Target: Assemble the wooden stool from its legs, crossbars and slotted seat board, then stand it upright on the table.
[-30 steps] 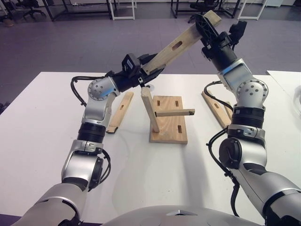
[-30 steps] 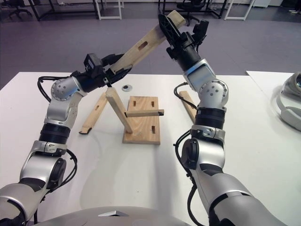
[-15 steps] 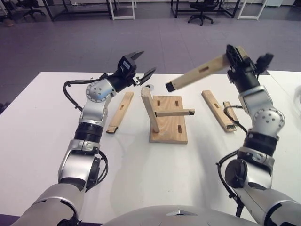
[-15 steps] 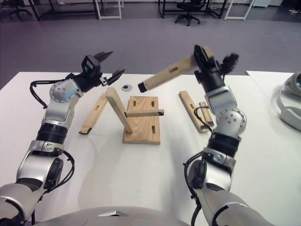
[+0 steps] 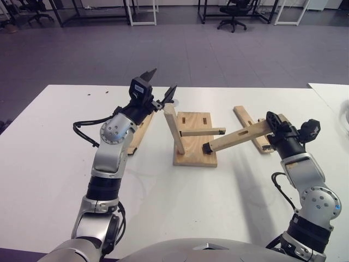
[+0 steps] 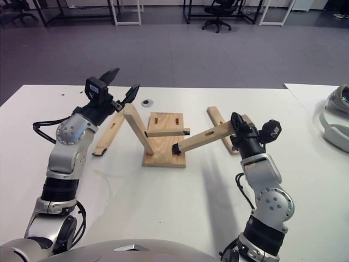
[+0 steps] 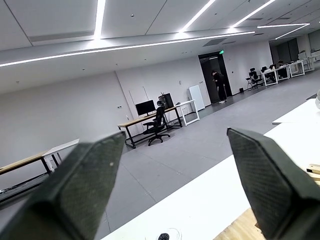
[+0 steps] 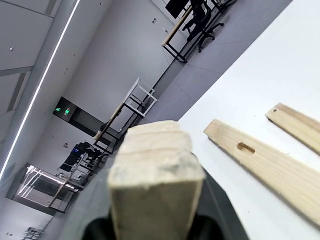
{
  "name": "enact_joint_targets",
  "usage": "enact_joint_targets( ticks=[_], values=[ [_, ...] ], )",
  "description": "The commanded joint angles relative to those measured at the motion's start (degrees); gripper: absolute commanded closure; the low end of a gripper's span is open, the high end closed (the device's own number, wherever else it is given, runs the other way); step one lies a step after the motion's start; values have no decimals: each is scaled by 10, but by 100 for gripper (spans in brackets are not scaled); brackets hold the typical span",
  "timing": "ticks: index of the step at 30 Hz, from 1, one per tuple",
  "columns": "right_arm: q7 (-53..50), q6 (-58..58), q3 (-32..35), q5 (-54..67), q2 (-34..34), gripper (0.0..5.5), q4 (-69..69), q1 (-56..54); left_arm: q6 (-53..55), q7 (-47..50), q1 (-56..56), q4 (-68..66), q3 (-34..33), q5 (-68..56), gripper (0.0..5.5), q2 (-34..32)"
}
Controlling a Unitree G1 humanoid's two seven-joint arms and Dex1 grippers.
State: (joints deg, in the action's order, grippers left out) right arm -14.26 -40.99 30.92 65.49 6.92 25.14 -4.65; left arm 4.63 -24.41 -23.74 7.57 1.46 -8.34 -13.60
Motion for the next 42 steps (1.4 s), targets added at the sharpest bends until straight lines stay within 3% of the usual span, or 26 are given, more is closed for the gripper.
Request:
enact_joint_targets(
  ticks=[1, 5, 9, 13, 19, 25, 31, 33, 42],
  values=[
    [-42, -26, -6, 7, 40, 450, 24, 17, 7, 7, 9, 18, 9, 4, 175, 4],
    [-67, -31, -41, -37, 76, 450, 49, 6, 12, 15, 14, 30, 16, 2, 175, 13],
    [-71, -49, -128, -120, 126, 450, 101, -11, 31, 22, 19, 66, 34, -4, 175, 31],
    [-55, -44, -201, -186, 125, 450, 134, 37, 48, 29, 26, 100, 51, -8, 175, 46],
    [-25, -19, -226, -232, 116, 450, 123, 68, 57, 34, 35, 107, 74, 7, 175, 58],
    [-22, -36, -247, -248, 108, 450, 114, 7, 24, 27, 55, 89, 131, 54, 175, 51],
    [20, -84, -290, -261, 145, 449, 138, -10, 3, 39, 44, 57, 147, 76, 175, 56],
    [54, -94, -315, -257, 154, 369, 133, 12, 0, 50, 41, 43, 146, 79, 175, 63],
    [113, -111, -343, -284, 141, 169, 92, 23, -10, 89, 52, 16, 187, 113, 175, 101]
  ],
)
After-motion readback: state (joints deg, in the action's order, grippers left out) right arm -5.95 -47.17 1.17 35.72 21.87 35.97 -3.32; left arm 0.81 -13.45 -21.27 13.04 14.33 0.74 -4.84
